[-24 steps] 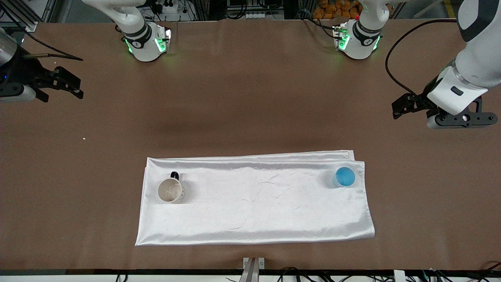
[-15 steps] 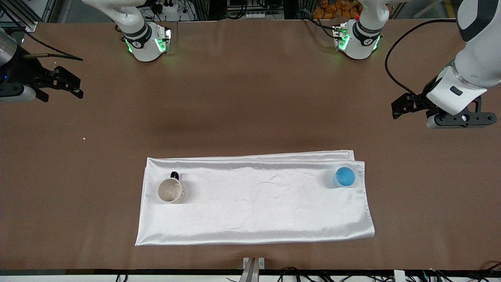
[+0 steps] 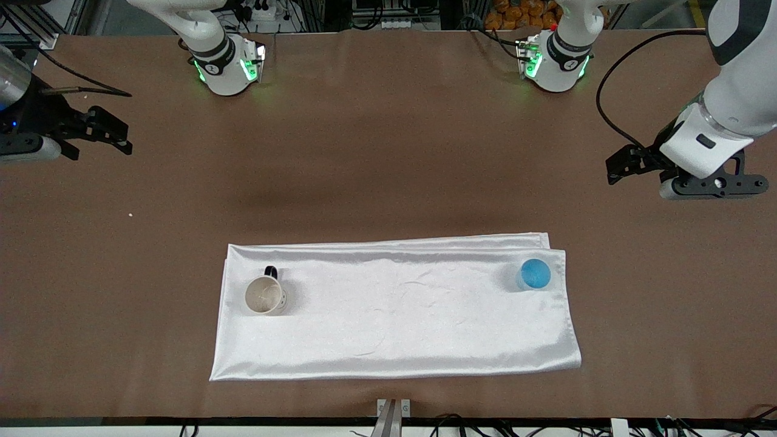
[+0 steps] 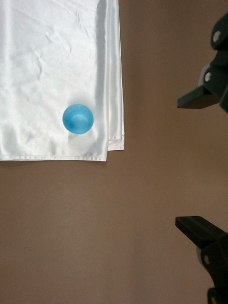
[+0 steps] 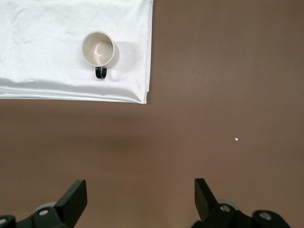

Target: Place blue cup into white mug on table

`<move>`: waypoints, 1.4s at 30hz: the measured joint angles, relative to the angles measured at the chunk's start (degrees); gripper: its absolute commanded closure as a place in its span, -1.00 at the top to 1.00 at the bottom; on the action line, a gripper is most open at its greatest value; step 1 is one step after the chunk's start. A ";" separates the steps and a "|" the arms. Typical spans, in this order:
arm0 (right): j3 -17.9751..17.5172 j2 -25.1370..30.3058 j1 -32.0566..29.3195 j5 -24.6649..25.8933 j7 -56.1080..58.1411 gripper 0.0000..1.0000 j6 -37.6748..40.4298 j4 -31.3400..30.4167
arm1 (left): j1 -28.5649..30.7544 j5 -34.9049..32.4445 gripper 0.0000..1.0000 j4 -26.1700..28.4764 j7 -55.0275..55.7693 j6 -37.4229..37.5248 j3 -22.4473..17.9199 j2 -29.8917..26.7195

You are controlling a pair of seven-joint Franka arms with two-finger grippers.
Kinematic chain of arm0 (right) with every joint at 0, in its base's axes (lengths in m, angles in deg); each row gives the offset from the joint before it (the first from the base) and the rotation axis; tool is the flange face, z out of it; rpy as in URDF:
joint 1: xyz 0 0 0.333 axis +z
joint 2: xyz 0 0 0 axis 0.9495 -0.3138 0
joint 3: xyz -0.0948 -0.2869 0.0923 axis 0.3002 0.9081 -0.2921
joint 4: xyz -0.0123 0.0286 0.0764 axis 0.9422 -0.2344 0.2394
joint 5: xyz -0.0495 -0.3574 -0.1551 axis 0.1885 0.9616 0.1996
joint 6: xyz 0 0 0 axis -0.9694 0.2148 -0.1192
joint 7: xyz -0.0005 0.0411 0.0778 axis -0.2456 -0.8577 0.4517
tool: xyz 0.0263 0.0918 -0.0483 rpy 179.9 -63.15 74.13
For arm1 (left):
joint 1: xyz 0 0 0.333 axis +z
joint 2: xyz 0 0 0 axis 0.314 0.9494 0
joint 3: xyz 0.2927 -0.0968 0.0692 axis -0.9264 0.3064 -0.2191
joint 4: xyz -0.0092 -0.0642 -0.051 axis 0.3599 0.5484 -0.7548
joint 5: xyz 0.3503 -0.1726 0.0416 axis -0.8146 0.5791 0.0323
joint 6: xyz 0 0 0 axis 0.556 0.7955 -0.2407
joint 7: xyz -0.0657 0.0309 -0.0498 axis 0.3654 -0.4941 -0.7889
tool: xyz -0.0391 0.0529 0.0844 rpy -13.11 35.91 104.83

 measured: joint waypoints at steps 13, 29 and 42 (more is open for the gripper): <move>-0.36 -10.71 6.37 -0.39 -0.11 1.00 -6.22 0.72 | 0.02 0.00 1.00 0.25 0.00 0.01 -0.06 1.58; -0.39 -27.84 10.64 -4.31 -0.18 1.00 -23.82 2.47 | 0.01 0.00 1.00 0.69 0.00 -3.69 -0.06 7.13; -0.26 -34.66 10.85 -4.33 -0.18 1.00 -29.90 3.23 | -0.75 0.00 1.00 1.78 0.00 -10.35 0.03 12.92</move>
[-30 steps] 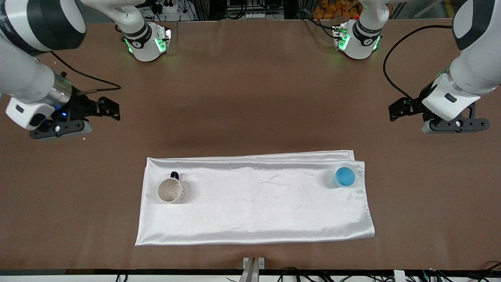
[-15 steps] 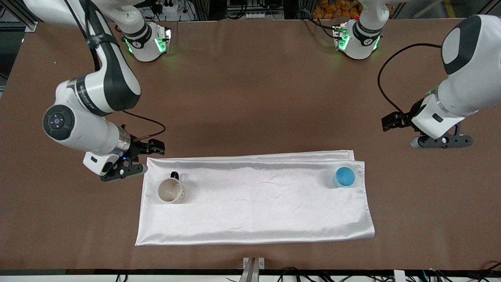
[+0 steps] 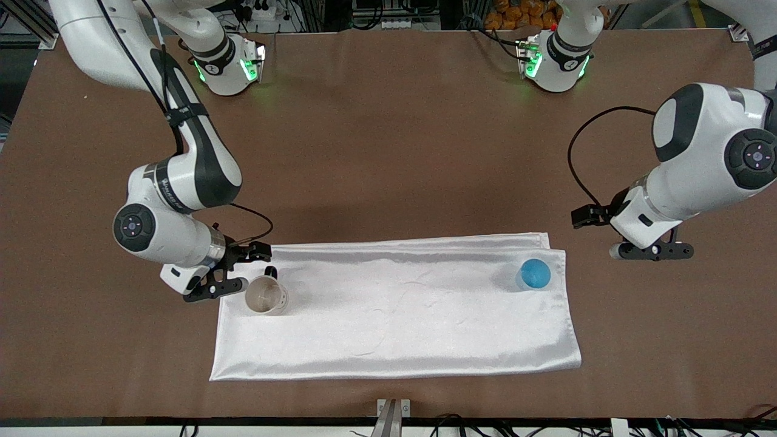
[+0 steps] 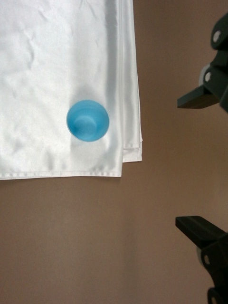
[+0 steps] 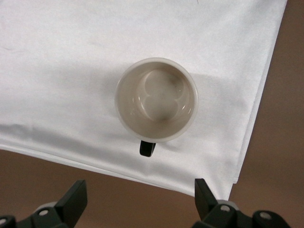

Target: Place blue cup into white mug on table

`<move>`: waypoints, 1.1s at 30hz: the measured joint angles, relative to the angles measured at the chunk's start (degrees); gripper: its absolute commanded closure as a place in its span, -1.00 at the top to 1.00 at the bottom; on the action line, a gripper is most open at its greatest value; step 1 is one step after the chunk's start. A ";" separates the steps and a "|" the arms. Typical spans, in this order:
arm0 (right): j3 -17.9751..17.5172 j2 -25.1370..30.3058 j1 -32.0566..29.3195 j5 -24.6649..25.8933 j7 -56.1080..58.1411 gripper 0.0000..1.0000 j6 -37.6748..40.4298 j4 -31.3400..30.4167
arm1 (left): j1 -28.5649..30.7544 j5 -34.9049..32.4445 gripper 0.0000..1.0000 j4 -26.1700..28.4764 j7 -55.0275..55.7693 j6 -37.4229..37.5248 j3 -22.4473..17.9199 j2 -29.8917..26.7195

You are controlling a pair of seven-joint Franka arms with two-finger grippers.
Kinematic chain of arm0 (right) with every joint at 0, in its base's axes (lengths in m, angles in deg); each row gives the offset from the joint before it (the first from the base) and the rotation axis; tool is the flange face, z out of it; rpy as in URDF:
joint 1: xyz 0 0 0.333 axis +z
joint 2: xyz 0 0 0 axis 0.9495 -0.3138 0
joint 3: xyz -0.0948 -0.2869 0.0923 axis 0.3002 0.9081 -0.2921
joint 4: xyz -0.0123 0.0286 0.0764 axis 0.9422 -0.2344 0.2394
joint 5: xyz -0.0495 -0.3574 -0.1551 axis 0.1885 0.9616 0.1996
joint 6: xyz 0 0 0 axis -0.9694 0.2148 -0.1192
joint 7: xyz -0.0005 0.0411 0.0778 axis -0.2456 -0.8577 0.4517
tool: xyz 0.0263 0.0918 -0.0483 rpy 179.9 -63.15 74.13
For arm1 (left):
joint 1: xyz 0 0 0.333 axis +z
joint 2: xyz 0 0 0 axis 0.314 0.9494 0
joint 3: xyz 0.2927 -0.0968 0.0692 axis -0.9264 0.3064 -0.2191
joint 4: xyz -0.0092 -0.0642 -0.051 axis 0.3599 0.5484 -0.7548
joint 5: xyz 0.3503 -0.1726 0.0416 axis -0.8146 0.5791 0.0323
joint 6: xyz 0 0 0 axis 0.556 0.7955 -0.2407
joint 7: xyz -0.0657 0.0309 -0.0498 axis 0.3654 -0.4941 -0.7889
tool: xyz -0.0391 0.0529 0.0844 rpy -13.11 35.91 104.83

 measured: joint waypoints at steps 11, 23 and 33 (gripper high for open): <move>0.05 -4.77 0.99 0.95 0.18 1.00 -2.63 0.98 | -0.26 0.00 1.00 2.54 0.00 -4.38 0.01 1.21; 0.26 -7.29 1.85 1.80 0.22 1.00 -6.81 1.34 | -0.92 0.00 1.00 6.11 0.00 -12.72 0.02 3.56; 0.53 -9.33 1.52 3.58 0.26 1.00 -12.42 1.38 | -1.60 -1.47 1.00 6.29 0.61 -15.78 0.02 5.94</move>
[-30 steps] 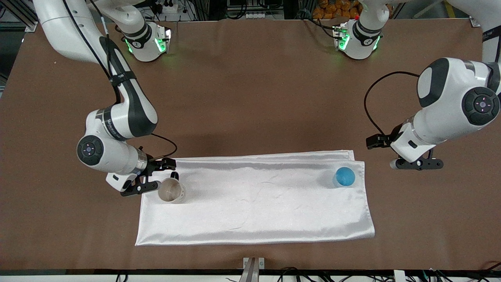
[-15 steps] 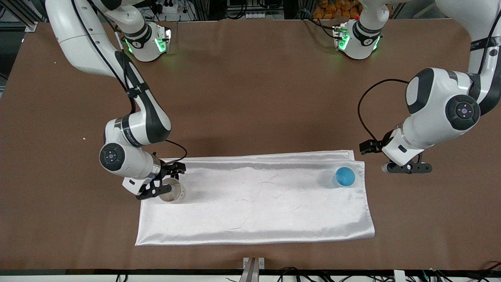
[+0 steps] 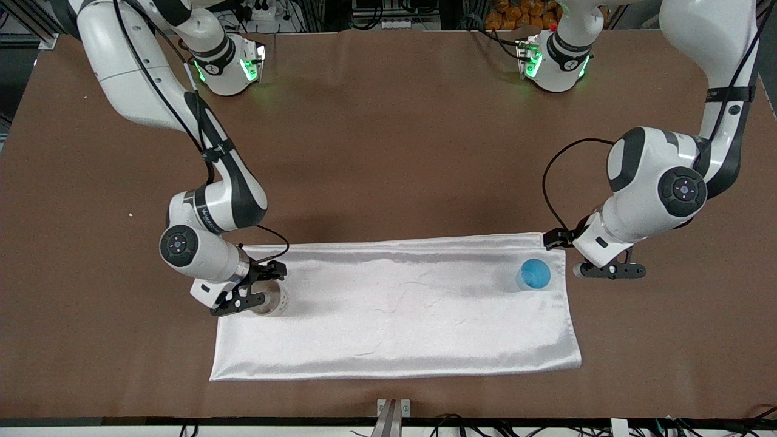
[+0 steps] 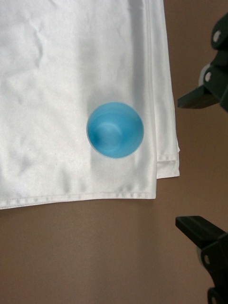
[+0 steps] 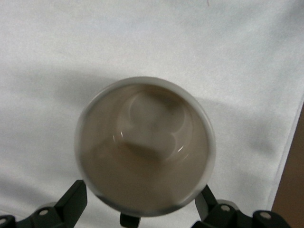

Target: Place blue cup into white mug on table

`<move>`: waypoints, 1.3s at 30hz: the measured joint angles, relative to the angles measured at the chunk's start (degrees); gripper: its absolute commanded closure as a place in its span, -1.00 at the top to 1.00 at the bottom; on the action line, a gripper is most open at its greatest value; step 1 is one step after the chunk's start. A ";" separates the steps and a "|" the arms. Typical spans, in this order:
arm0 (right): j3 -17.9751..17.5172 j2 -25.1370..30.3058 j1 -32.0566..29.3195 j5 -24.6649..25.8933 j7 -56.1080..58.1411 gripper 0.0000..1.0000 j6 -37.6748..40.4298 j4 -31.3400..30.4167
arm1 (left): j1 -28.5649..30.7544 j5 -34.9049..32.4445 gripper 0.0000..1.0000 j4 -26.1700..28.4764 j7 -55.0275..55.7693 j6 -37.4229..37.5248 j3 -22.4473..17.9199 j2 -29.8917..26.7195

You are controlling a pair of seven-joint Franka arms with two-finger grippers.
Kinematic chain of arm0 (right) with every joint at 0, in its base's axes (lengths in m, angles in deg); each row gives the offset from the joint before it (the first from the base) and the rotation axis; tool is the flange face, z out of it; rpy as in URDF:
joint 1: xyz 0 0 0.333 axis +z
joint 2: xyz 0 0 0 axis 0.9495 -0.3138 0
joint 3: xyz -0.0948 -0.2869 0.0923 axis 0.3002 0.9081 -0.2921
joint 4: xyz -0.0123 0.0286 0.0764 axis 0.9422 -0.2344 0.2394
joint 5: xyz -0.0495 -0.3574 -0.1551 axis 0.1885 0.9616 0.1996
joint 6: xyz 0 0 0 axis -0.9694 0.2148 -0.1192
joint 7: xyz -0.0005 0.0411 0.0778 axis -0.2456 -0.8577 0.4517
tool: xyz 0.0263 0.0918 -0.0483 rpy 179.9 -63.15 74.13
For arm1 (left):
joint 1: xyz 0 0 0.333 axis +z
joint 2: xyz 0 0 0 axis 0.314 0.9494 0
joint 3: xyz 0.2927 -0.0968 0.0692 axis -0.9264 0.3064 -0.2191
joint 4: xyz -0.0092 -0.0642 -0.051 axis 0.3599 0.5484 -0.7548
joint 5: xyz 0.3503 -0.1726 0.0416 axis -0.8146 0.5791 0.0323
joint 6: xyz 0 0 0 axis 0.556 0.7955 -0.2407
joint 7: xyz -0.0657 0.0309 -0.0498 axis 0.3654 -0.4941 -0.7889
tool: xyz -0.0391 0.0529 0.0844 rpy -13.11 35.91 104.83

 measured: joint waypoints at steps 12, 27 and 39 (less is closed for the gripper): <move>0.21 -1.37 -0.20 0.14 0.00 -0.34 -3.09 0.11 | -0.12 -1.14 1.00 0.19 0.60 -4.04 -0.04 2.63; 0.22 -1.39 -0.20 0.73 0.03 -1.00 -3.40 0.19 | -0.04 -2.26 1.00 0.24 0.60 -9.83 -0.25 6.58; 0.15 -0.73 -0.12 0.76 -0.02 -1.00 -0.94 1.17 | 0.15 -3.81 1.00 0.23 0.63 -12.99 -0.47 9.19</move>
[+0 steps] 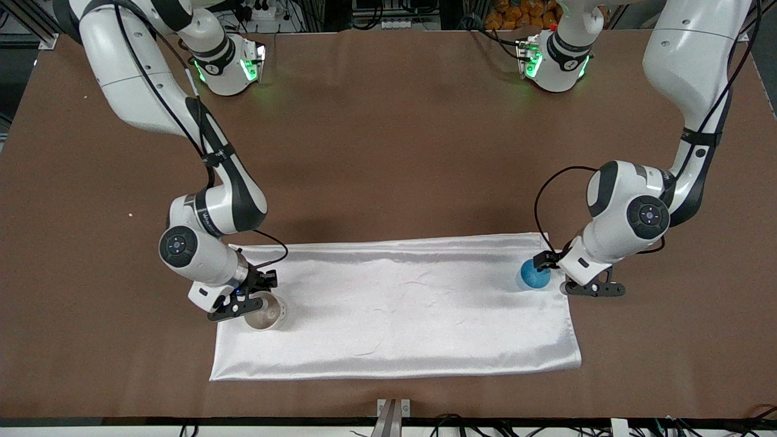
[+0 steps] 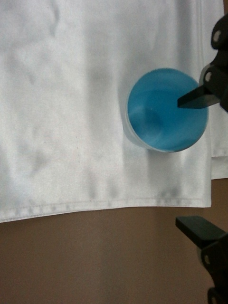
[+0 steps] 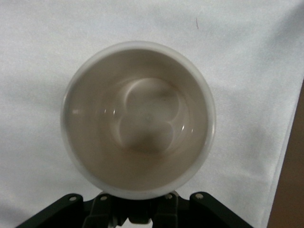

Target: Place blue cup into white mug on table

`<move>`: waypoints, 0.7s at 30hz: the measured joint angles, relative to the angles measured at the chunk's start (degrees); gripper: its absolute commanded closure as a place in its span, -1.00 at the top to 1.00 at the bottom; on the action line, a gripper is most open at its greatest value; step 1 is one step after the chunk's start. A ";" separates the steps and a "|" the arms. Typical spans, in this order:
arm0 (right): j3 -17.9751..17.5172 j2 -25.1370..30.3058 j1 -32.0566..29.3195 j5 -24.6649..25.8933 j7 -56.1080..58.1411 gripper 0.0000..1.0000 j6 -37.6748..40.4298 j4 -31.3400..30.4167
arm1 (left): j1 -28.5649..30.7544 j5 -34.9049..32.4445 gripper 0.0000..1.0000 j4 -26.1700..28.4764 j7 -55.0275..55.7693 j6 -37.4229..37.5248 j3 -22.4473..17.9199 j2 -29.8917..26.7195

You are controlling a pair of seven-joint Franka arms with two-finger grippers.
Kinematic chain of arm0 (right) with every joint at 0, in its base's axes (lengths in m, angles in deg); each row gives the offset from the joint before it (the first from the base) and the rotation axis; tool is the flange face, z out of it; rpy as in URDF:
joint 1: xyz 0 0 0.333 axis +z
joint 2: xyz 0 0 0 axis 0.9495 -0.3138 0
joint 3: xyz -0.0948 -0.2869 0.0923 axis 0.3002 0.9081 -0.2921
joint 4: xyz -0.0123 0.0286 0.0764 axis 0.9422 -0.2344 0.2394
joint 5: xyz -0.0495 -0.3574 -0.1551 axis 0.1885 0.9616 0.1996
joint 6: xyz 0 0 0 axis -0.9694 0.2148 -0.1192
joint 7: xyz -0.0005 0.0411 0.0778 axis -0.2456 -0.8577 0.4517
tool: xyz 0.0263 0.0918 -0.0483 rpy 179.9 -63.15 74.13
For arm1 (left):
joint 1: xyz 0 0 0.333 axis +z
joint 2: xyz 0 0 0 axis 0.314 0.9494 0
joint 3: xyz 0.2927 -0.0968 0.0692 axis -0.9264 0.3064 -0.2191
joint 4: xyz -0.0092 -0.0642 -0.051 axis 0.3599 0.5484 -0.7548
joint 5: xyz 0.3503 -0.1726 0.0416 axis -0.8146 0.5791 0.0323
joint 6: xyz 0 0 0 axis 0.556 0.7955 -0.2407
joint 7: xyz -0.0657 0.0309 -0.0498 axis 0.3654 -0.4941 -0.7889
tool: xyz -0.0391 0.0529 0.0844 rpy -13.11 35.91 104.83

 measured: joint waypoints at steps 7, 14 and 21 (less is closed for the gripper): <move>-0.01 5.56 -0.01 0.00 -0.13 -1.00 10.87 0.32 | -0.04 -0.01 1.00 -0.02 0.00 -1.68 0.00 0.72; -0.03 14.27 0.03 0.00 -0.15 -1.00 9.01 -9.21 | -0.11 -0.01 0.46 -0.03 0.00 -3.27 0.00 2.25; -0.16 24.03 0.28 0.00 -0.18 -1.00 3.45 -23.44 | -0.15 -0.01 -0.40 -0.14 0.01 -4.63 0.01 3.71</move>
